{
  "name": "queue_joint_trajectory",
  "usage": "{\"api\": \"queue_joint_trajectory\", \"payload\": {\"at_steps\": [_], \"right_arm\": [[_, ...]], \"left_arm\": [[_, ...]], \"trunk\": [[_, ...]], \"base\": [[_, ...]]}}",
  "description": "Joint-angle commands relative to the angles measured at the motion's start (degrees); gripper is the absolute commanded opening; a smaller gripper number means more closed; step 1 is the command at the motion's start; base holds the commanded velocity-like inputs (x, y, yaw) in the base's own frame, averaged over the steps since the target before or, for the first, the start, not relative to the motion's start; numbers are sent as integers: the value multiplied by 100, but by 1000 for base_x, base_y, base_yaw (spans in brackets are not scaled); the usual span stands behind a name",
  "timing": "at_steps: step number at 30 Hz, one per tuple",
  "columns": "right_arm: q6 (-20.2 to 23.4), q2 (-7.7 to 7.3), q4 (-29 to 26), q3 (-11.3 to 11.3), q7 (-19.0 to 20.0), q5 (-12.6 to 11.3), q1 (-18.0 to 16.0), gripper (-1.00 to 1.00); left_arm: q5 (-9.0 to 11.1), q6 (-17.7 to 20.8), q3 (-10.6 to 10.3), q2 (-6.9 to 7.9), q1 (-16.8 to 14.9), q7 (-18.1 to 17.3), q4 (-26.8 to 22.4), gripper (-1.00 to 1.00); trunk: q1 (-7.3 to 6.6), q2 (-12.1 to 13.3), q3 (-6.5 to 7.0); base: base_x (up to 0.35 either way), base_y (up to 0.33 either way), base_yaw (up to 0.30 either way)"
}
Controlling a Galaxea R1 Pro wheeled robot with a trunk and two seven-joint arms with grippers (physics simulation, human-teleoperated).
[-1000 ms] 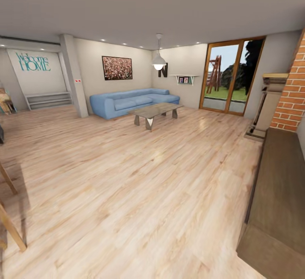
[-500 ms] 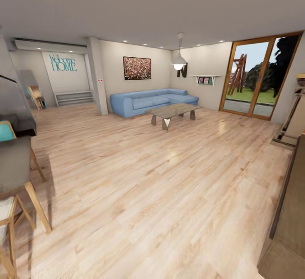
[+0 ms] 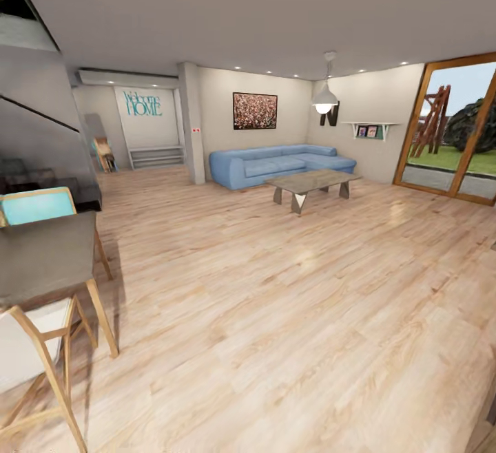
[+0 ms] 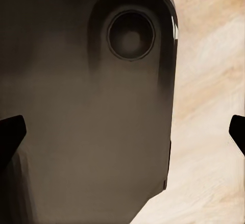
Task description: In the kitchen, take the popcorn bag from the countertop, put it into the microwave, and heat it until the popcorn is cooked so the cooked popcorn ends up inside the bag.
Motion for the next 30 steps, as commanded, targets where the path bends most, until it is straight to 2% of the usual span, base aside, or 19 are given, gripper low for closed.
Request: {"api": "queue_joint_trajectory", "payload": {"at_steps": [1, 30], "right_arm": [[-17, -1, 0, -1, -1, -3, 2, 100], [-25, -1, 2, -3, -3, -13, 4, 100]], "left_arm": [[42, -9, 3, -1, 1, 2, -4, 100], [42, -9, 1, -1, 1, 2, -5, 100]], "trunk": [[0, -2, -4], [0, -2, -4]], "base": [[0, 0, 285], [0, 0, 285]]}}
